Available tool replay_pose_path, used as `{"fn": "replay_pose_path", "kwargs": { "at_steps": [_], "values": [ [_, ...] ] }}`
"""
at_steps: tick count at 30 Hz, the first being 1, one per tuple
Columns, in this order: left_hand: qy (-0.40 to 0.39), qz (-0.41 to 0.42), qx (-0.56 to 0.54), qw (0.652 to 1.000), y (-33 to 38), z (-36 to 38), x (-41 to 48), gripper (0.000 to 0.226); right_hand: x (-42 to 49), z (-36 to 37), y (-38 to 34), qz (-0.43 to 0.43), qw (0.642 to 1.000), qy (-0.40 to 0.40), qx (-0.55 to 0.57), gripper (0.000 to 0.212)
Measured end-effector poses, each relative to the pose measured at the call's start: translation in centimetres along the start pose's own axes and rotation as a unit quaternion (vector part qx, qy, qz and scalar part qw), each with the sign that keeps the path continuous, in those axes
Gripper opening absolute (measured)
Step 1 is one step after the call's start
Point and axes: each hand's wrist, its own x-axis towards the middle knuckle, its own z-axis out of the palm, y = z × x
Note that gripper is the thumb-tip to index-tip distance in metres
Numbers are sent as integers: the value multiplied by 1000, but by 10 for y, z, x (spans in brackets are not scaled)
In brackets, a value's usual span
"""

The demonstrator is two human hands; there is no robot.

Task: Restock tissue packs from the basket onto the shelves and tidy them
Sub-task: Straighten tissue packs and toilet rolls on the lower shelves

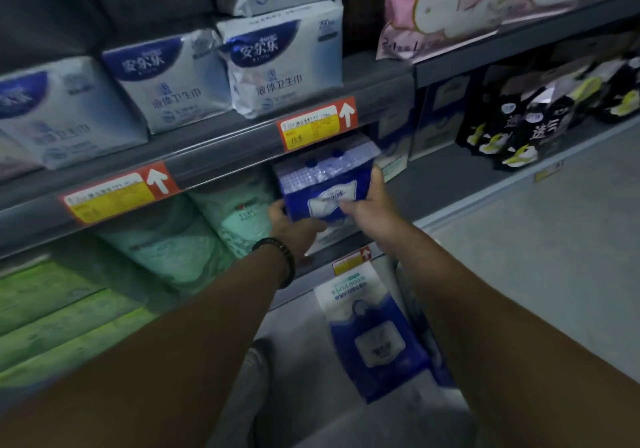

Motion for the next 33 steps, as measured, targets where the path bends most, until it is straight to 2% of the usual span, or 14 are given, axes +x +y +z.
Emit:
{"fn": "replay_pose_path", "kwargs": {
  "at_steps": [3, 8, 11, 13, 14, 16, 18, 20, 22, 25, 29, 31, 33],
  "values": [
    [-28, 5, -38, 999, -3, 7, 3, 77, 6, 1, 1, 31, 999, 9, 1, 96],
    [-24, -1, -71, 997, -1, 12, 7, 61, 10, 9, 3, 43, 999, 13, 22, 96],
    [-38, -20, -68, 997, 3, 9, 11, 53, 11, 7, 2, 28, 999, 16, -3, 105],
    [-56, -38, -40, 997, 3, 3, 11, 48, 13, 5, 5, 32, 999, -14, 0, 115],
    [-63, -50, -27, 996, 3, 0, 9, 50, 12, 4, 6, 32, 999, -34, 6, 118],
    [-78, -75, -23, 994, -2, -8, 10, 82, 6, 3, 9, 36, 997, -66, 19, 121],
    [-81, -85, -23, 993, -5, -11, 12, 96, 1, -3, 13, 41, 995, -83, 30, 109],
    [-71, -72, -6, 995, -5, -10, 10, 90, -4, -13, 17, 52, 994, -94, 37, 93],
    [-48, -53, 25, 997, -6, -6, 8, 75, -7, -23, 23, 56, 994, -95, 28, 83],
    [-24, -62, 92, 994, -9, -3, 0, 48, -19, -40, 36, 44, 997, -50, -32, 67],
    [-69, -91, 225, 968, -16, 2, -19, 51, -46, -77, 51, 22, 989, 53, -139, 54],
    [-109, -93, 305, 942, -18, 9, -32, 57, -65, -101, 67, 39, 966, 68, -246, 56],
    [-146, -69, 370, 915, -20, 19, -41, 61, -88, -122, 93, 104, 922, 61, -369, 64]
  ]
}}
